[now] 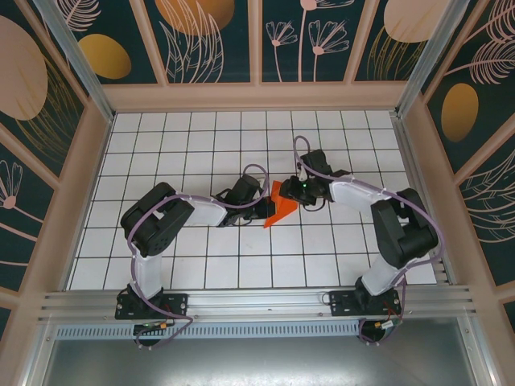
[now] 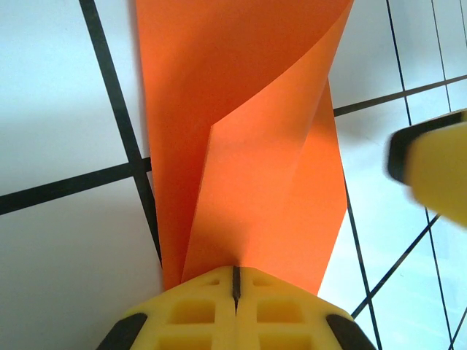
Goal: Fold a paper plane with a square sheet of paper (pick it up from the middle)
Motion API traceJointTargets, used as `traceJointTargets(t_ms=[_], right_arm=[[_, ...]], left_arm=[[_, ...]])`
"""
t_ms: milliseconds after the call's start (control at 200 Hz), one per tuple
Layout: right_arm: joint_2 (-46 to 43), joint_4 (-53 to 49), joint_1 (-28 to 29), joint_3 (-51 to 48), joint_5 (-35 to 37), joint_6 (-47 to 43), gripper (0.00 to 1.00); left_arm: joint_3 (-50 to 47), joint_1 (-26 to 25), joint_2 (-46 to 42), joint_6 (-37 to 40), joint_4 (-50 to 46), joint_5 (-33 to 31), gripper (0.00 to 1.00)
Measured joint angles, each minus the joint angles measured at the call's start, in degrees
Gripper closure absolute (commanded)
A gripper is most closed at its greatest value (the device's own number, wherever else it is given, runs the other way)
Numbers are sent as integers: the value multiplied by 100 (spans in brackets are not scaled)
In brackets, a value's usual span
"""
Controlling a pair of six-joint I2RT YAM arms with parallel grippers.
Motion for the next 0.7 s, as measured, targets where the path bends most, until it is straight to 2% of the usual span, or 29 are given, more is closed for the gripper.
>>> traceJointTargets(t_ms=[120, 205, 701], right_arm=[[-33, 258, -4, -179, -247, -66, 93], [35, 369, 0, -282, -407, -111, 100], [695, 793, 0, -317, -835, -221, 100]], left_arm=[[-17, 0, 0, 2, 31, 0, 100], [-22, 0, 0, 4, 35, 0, 100], [-13, 0, 11, 24, 31, 7, 100]])
